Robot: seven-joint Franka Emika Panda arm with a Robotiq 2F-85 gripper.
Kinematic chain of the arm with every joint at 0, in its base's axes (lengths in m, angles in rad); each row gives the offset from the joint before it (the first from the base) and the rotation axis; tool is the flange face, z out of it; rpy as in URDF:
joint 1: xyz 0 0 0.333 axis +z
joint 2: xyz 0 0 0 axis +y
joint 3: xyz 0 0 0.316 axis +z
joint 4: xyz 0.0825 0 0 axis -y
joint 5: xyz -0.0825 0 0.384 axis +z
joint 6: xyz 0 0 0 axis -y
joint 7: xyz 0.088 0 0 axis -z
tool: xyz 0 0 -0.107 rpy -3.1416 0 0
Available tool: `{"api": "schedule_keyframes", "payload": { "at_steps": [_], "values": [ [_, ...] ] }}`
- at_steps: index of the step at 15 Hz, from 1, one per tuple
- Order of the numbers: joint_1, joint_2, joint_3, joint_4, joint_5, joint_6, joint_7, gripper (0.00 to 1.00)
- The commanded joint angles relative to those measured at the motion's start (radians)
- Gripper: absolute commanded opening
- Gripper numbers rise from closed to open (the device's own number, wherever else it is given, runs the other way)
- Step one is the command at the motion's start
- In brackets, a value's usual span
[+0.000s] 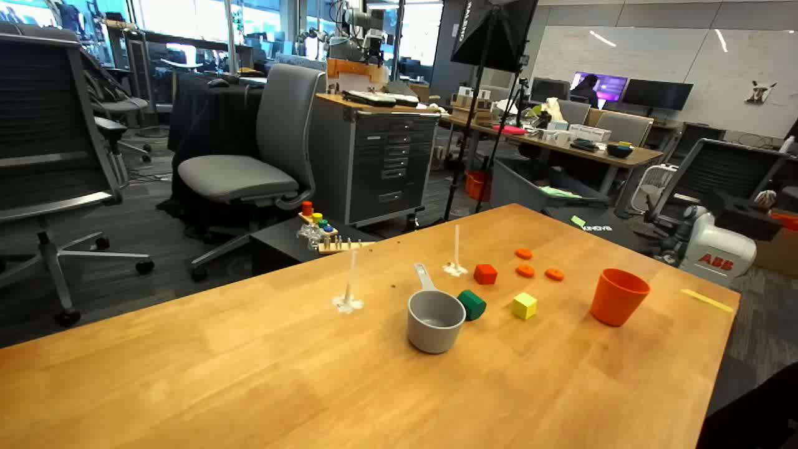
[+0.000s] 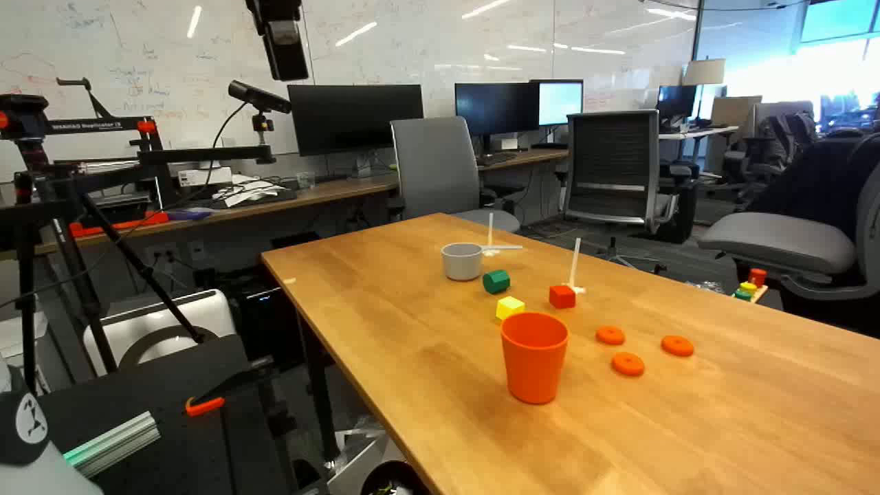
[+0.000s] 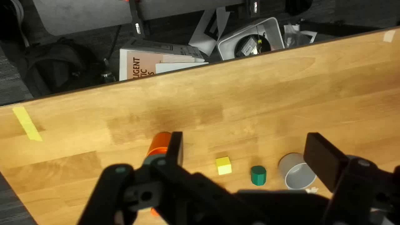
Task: Put the yellow, green and orange objects in the scoop
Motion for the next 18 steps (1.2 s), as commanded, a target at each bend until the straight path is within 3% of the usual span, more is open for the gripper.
{"api": "schedule_keyframes", "payload": {
  "at_steps": [1, 5, 10, 17, 18],
  "values": [
    [-0.011, 0.001, 0.008, 0.003, 0.007, -0.003, -0.008, 1.00],
    [-0.006, 0.039, 0.002, 0.013, 0.004, 0.026, -0.027, 1.00],
    [0.004, 0.331, 0.048, 0.161, -0.014, 0.118, -0.004, 1.00],
    [-0.020, 0.746, 0.081, 0.425, -0.026, 0.077, 0.143, 1.00],
    [-0.002, 0.609, 0.059, 0.299, -0.010, 0.122, 0.083, 1.00]
  ]
}}
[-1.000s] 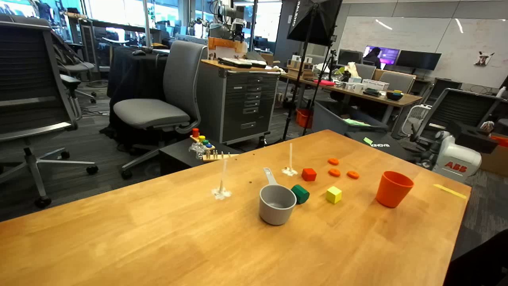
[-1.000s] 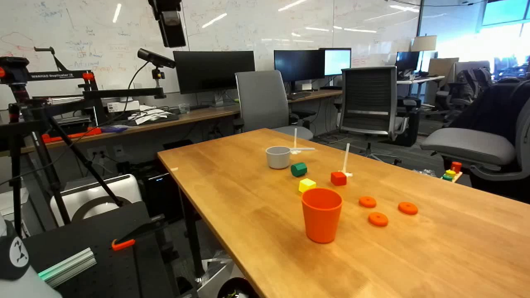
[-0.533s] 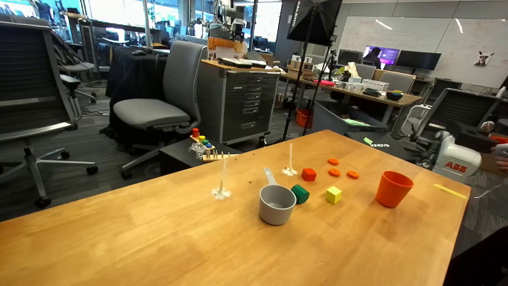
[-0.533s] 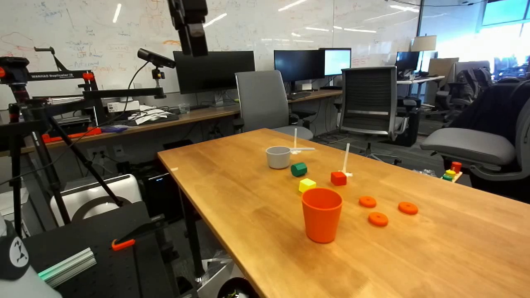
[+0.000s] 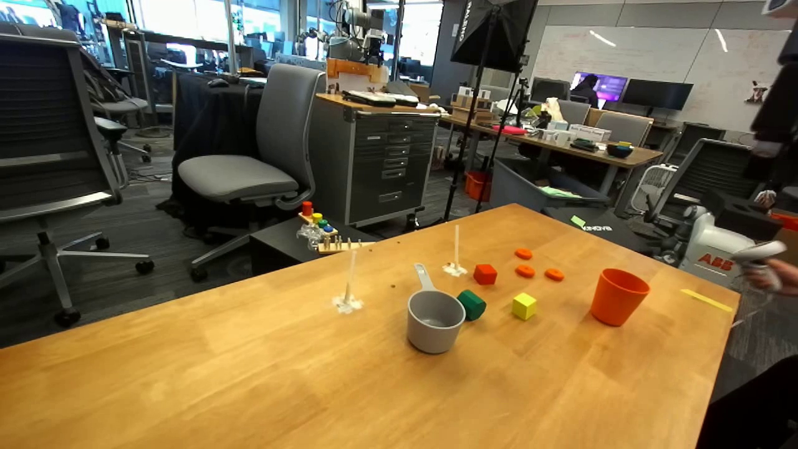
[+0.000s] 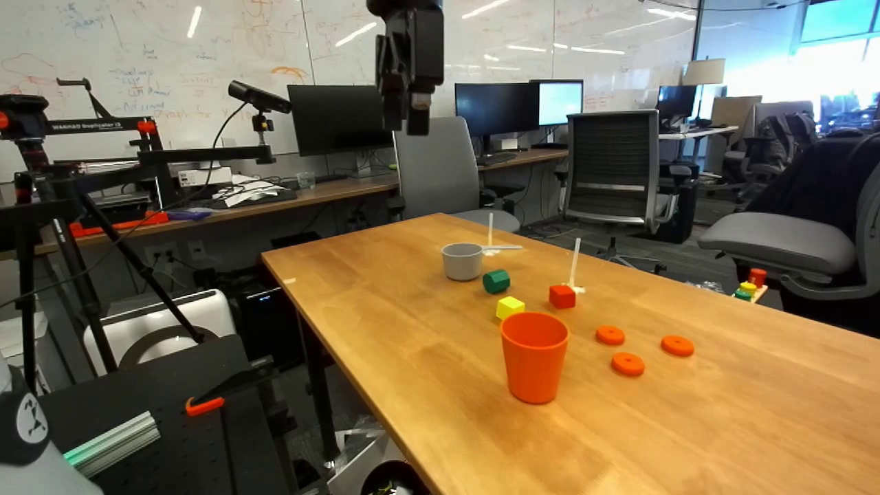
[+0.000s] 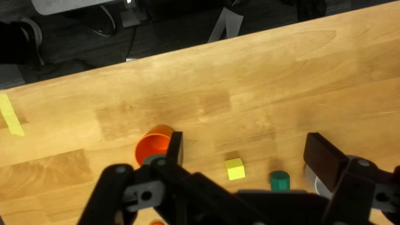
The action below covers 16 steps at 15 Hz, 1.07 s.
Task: Put the yellow, green and orange objects in the scoop
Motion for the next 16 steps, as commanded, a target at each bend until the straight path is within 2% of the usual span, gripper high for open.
{"api": "schedule_keyframes", "payload": {
  "at_steps": [1, 3, 5, 6, 10, 16],
  "values": [
    [0.000, 0.054, -0.001, 0.034, -0.004, -0.002, 0.017, 1.00],
    [0.001, 0.128, -0.001, 0.082, -0.006, -0.002, 0.034, 1.00],
    [0.002, 0.147, -0.001, 0.099, -0.006, -0.008, 0.039, 1.00],
    [0.001, 0.191, -0.013, 0.135, 0.000, -0.022, -0.005, 1.00],
    [0.007, 0.432, -0.028, 0.321, 0.039, -0.050, -0.033, 1.00],
    [0.032, 0.791, -0.007, 0.620, 0.064, -0.085, 0.002, 1.00]
  ]
}}
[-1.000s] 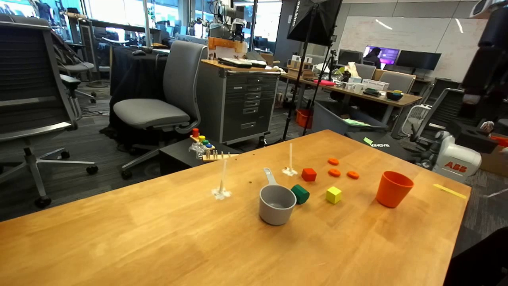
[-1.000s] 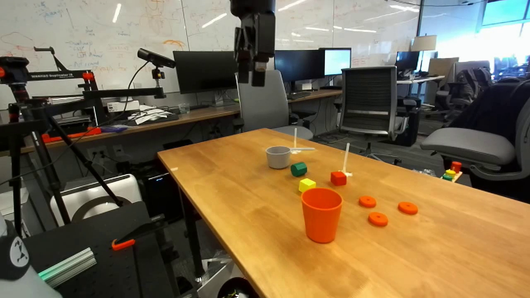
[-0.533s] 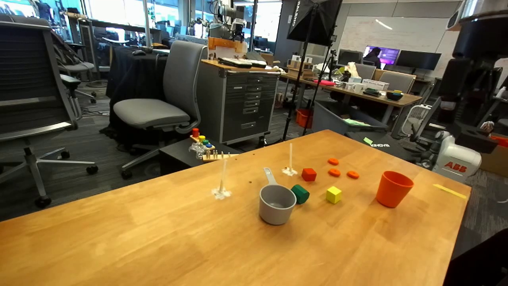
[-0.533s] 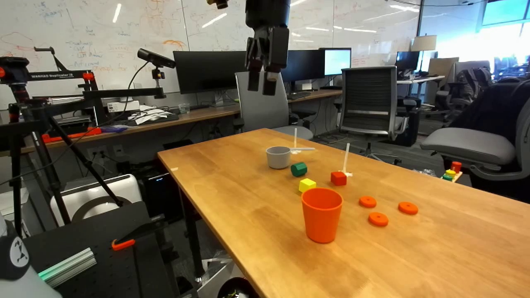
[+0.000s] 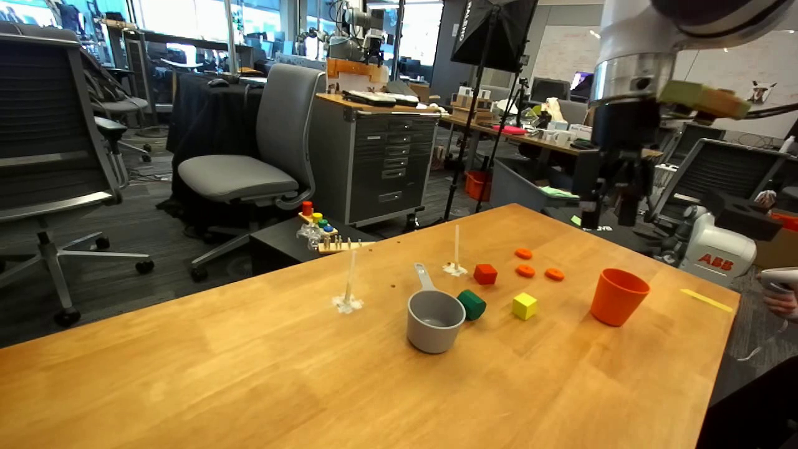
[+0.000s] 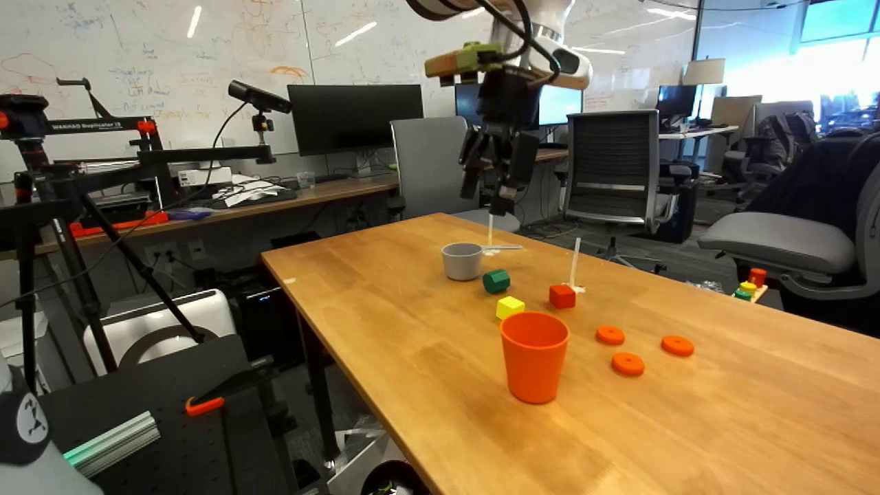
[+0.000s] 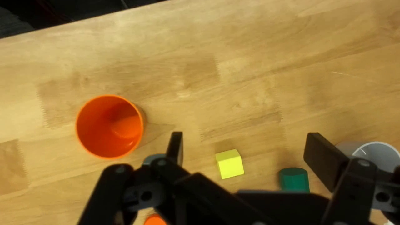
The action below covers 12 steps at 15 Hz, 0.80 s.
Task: Put the yellow, green and orange objects in the scoop
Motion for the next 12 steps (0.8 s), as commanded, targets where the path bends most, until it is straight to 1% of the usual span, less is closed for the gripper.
{"api": "schedule_keyframes", "payload": {
  "at_steps": [1, 4, 7, 10, 12],
  "values": [
    [0.018, 0.243, 0.006, 0.246, 0.030, -0.083, 0.004, 1.00],
    [0.030, 0.409, 0.001, 0.394, 0.029, -0.134, 0.022, 1.00],
    [0.034, 0.546, -0.003, 0.532, 0.028, -0.199, 0.038, 1.00],
    [0.041, 0.655, -0.005, 0.658, 0.022, -0.265, 0.055, 1.00],
    [0.040, 0.705, -0.003, 0.724, 0.026, -0.309, 0.059, 1.00]
  ]
}}
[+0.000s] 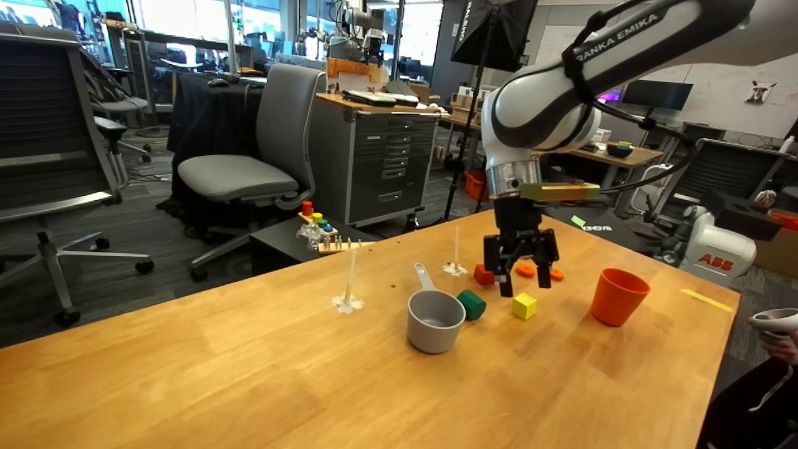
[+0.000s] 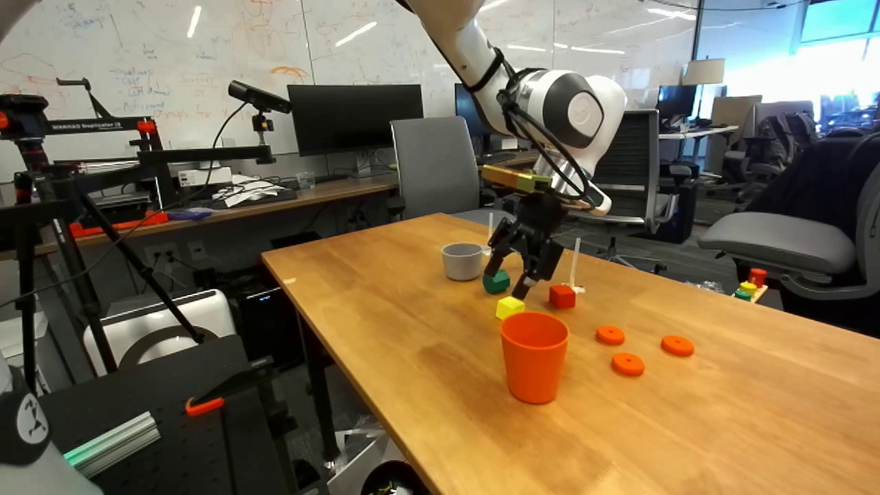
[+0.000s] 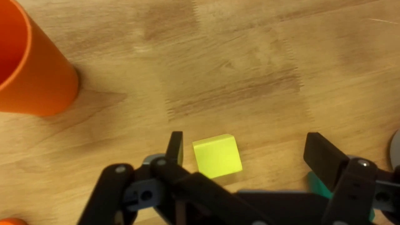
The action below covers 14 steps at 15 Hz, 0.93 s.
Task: Put the yellow, green and orange objects in the scoop
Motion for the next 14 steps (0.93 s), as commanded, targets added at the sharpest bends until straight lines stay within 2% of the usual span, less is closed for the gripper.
{"api": "schedule_keyframes", "payload": {
  "at_steps": [1, 5, 9, 14],
  "values": [
    [0.012, 0.119, -0.007, 0.194, 0.012, -0.134, 0.025, 1.00],
    [0.006, 0.172, -0.011, 0.270, 0.018, -0.225, 0.039, 1.00],
    [-0.003, 0.175, -0.029, 0.271, 0.018, -0.294, 0.065, 1.00],
    [0.007, 0.175, -0.055, 0.277, -0.017, -0.266, 0.068, 1.00]
  ]
}}
